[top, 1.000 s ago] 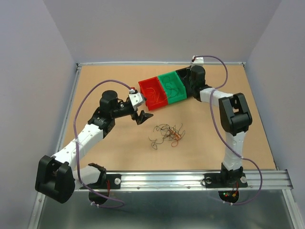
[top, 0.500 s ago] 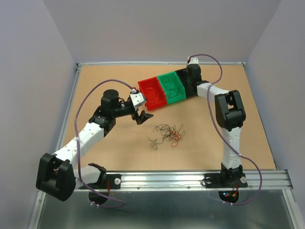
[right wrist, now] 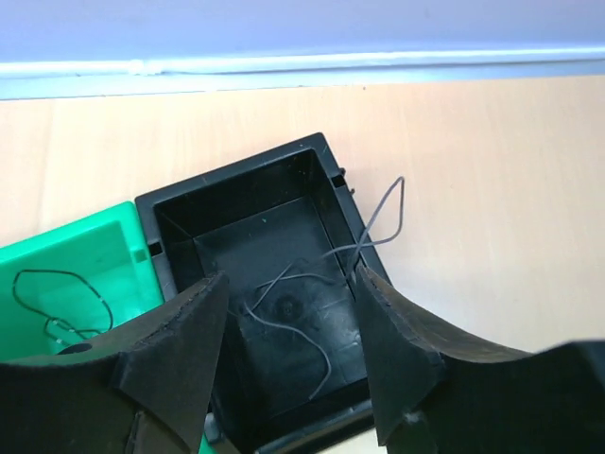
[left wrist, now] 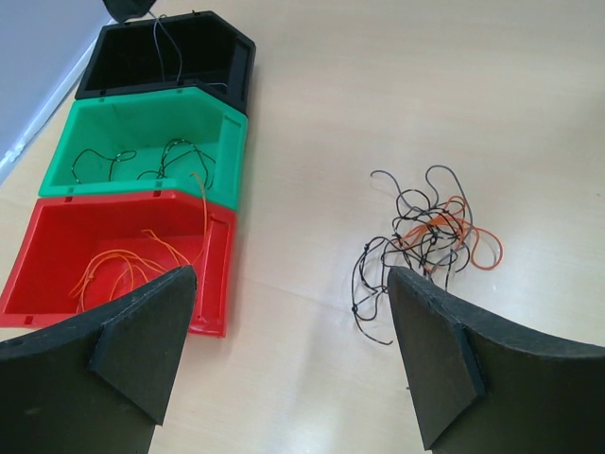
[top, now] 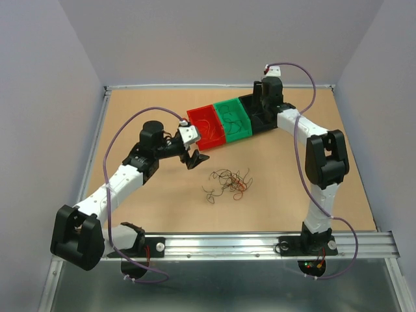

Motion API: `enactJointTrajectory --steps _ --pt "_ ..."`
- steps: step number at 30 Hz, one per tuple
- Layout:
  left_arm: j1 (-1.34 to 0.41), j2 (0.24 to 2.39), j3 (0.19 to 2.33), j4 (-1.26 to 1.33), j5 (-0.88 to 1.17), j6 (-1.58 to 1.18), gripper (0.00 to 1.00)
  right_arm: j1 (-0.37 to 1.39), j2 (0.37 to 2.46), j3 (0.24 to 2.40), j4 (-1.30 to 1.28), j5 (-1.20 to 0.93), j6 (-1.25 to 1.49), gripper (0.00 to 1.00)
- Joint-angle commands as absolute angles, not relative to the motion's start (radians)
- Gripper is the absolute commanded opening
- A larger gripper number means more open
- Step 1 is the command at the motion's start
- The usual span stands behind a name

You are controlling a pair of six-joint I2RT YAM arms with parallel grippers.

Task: Untangle the cables

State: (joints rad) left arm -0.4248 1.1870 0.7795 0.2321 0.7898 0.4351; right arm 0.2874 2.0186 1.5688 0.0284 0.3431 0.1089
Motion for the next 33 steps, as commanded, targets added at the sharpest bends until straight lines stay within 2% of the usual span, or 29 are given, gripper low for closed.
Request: enactJointTrajectory --steps 1,4,9,13,17,22,26,30,33 --pt "-0.436 1.187 0.827 0.247 0.781 0.451 0.94 0.287 1.913 1.51 0.041 0.327 0.136 0.69" --pt "-0.452 1.203 0.828 0.247 0.746 0.453 0.94 0.285 1.869 1.45 0.041 0.284 0.152 0.77" --pt "-0.486 1.244 0.847 0.221 0.701 0.471 0.95 0.287 1.789 1.338 0.095 0.258 0.182 0.78" --pt "-0.492 1.269 0.859 0.207 0.693 0.477 0.95 0.273 1.868 1.402 0.101 0.336 0.193 0.72" --pt "-0.495 1.27 0.859 0.202 0.681 0.48 0.95 0.226 1.948 1.494 0.095 0.312 0.247 0.7" --pt "-0.495 1.281 0.864 0.199 0.673 0.483 0.95 0.152 2.048 1.607 0.095 0.218 0.369 0.75" --pt "-0.495 1.289 0.868 0.195 0.67 0.488 0.95 0.14 2.124 1.677 0.098 0.239 0.414 0.77" --pt "-0.497 1.289 0.868 0.192 0.663 0.494 0.95 0.133 2.178 1.724 0.106 0.226 0.446 0.76" --pt "-0.495 1.29 0.868 0.19 0.661 0.495 0.95 0.127 2.207 1.75 0.115 0.193 0.466 0.72"
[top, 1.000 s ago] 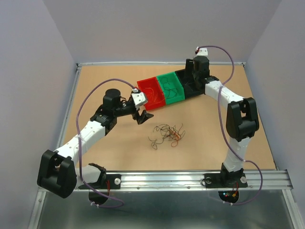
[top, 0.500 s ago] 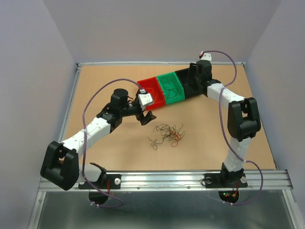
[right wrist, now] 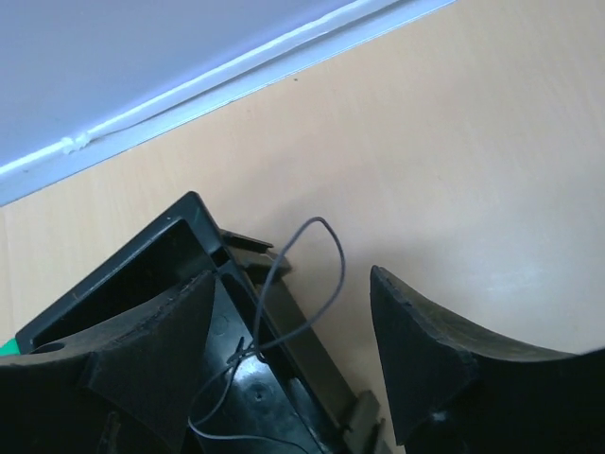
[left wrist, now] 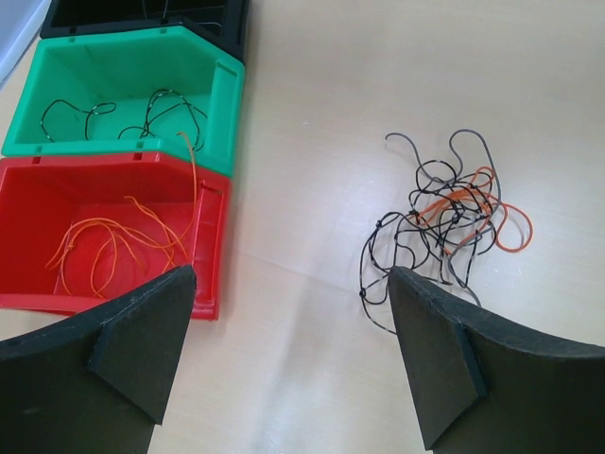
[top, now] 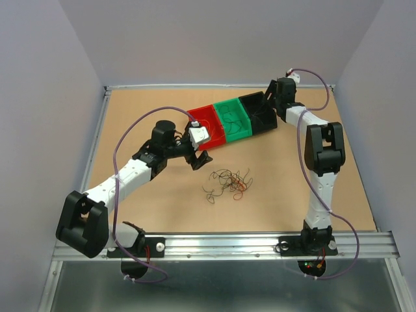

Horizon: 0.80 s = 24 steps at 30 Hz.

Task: Untangle the cables

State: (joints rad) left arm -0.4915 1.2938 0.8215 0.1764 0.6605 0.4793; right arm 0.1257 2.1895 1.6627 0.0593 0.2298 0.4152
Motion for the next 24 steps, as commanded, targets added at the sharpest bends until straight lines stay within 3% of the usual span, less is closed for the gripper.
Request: enactJointTrajectory --steps 1,4,5,7,8,10,19,24 --pt "-0.497 1.289 0.868 0.19 0.663 0.495 0.95 0.129 2.213 1.75 0.12 0.187 0.48 0.64" --pt "-0.495 1.289 0.868 0.19 0.666 0.497 0.95 0.127 2.215 1.74 0.135 0.181 0.497 0.5" --pt "-0.497 1.293 0.868 0.19 0.667 0.499 0.95 0.127 2.212 1.733 0.141 0.181 0.5 0.39" --pt "-0.497 1.295 0.87 0.189 0.667 0.499 0.95 0.127 2.203 1.71 0.15 0.187 0.506 0.29" --pt "-0.495 1.298 0.87 0.187 0.667 0.5 0.95 0.127 2.2 1.703 0.164 0.189 0.511 0.15" --pt "-0.497 1.298 0.873 0.186 0.664 0.499 0.95 0.127 2.177 1.663 0.195 0.204 0.512 0.01" --pt "-0.499 1.298 0.873 0.183 0.673 0.5 0.95 0.127 2.077 1.509 0.337 0.16 0.439 0.0" --pt "-0.499 1.296 0.874 0.179 0.676 0.503 0.95 0.133 2.048 1.459 0.394 -0.026 0.335 0.01"
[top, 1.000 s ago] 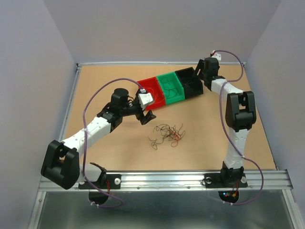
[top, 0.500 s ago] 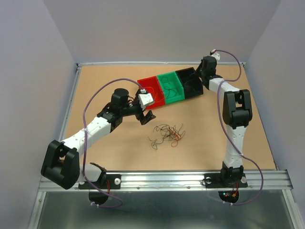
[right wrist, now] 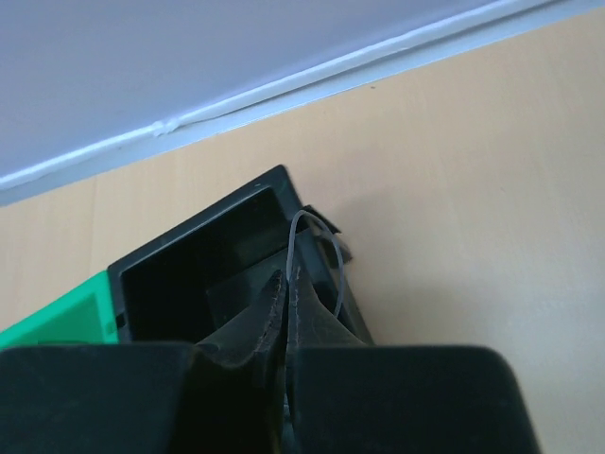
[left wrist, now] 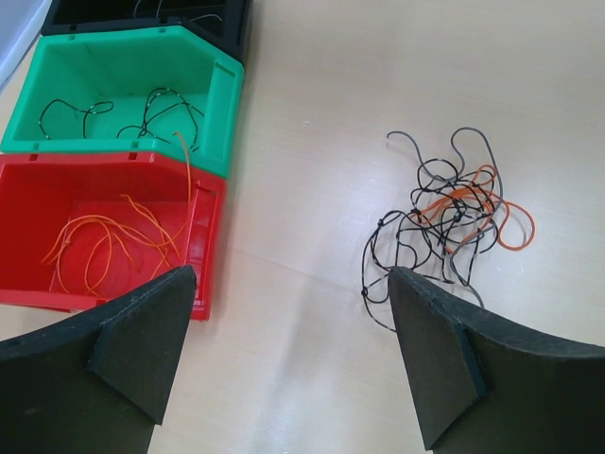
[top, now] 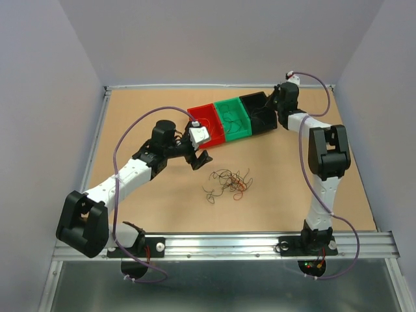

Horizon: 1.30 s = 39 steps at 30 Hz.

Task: Untangle the cables

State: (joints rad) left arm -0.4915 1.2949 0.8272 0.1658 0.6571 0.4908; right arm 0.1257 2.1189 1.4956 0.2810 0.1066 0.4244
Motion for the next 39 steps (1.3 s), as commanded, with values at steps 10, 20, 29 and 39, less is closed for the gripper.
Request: enactJointTrajectory --steps 10,20,29,39 --pt "-0.499 1.292 0.874 0.178 0.673 0.502 0.95 0.147 2.039 1.424 0.408 -0.201 0.262 0.01" --pt "-0.502 1.293 0.873 0.175 0.678 0.508 0.95 0.149 2.048 1.424 0.299 -0.153 0.296 0.22" --pt "-0.532 1.299 0.865 0.181 0.604 0.526 0.95 0.156 1.959 1.385 0.29 -0.135 0.278 0.51" --pt "-0.557 1.331 0.876 0.169 0.564 0.532 0.95 0.189 1.891 1.396 0.196 -0.115 0.259 0.59"
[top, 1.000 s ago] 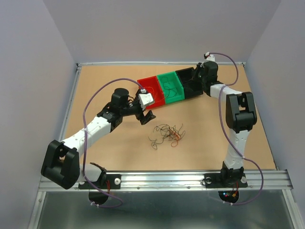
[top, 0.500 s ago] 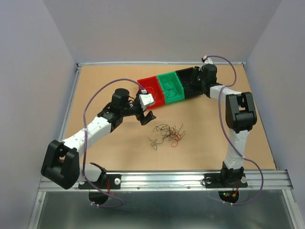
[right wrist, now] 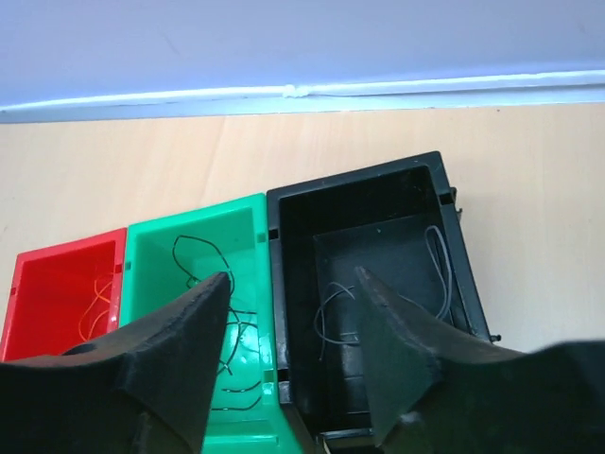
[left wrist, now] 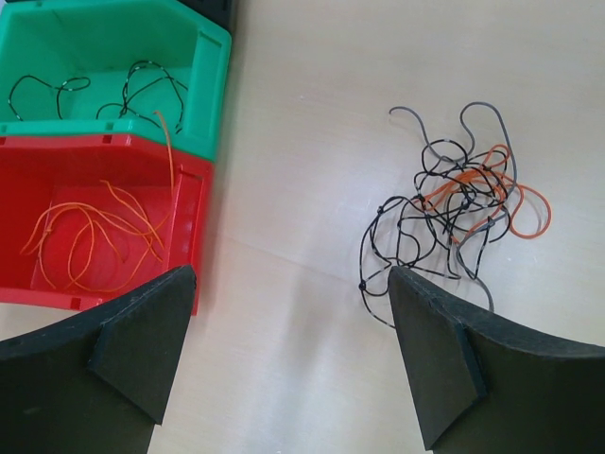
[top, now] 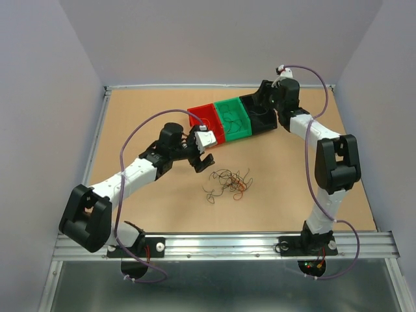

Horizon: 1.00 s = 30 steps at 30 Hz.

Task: Untangle the cables

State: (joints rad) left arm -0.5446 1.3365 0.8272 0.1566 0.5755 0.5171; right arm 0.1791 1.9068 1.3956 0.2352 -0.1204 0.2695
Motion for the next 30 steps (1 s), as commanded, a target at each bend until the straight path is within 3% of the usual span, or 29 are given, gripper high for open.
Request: enactJointTrajectory --steps 1,5,10,16,24,30 --pt "-0.557 1.331 0.877 0.169 0.565 0.532 0.95 0.189 1.893 1.4 0.193 -0.11 0.261 0.58" --pt "-0.558 1.33 0.877 0.166 0.561 0.534 0.95 0.192 1.893 1.393 0.179 -0.098 0.261 0.64" --pt "-0.574 1.356 0.893 0.152 0.551 0.532 0.96 0.207 1.822 1.321 0.192 -0.168 0.258 0.56" --pt "-0.612 1.456 0.939 0.095 0.534 0.541 0.95 0.262 1.651 1.099 0.282 -0.304 0.287 0.74" --pt "-0.664 1.554 0.996 0.009 0.511 0.572 0.89 0.314 1.456 0.795 0.417 -0.305 0.353 0.71" --pt "-0.658 1.485 0.971 0.017 0.407 0.531 0.86 0.382 1.332 0.542 0.548 -0.291 0.41 0.7"
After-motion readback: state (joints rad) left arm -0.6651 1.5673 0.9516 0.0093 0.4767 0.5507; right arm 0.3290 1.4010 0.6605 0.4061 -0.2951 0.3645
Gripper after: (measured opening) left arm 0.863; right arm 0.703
